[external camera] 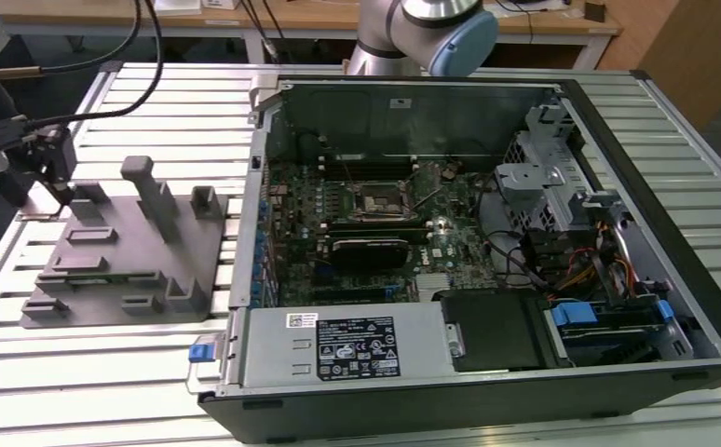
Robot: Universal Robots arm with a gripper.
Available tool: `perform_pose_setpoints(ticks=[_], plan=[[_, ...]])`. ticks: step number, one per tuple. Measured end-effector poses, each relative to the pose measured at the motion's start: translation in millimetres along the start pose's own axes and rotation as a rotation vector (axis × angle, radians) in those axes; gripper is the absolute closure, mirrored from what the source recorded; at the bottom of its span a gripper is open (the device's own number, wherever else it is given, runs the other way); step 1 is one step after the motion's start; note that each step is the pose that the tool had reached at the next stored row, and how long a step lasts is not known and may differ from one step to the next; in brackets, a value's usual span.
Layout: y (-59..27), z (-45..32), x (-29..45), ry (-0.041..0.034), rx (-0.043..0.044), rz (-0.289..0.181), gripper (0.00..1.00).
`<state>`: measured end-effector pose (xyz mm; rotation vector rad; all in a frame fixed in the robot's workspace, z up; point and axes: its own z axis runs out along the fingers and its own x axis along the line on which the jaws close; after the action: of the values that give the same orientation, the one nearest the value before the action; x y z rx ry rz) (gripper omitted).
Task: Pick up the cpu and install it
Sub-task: 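Pick up the cpu and move it towards the insertion slot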
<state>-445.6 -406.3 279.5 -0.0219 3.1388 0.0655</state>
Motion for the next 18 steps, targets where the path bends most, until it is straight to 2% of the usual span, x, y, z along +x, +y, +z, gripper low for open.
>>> perform_pose_setpoints(ticks=[3, 18], plan=[[0.4, -8.3, 0.0, 0.0002, 0.0001, 0.000, 0.47], [2.8, -35.8, -0.1, 0.0001, 0.0001, 0.000, 0.47]])
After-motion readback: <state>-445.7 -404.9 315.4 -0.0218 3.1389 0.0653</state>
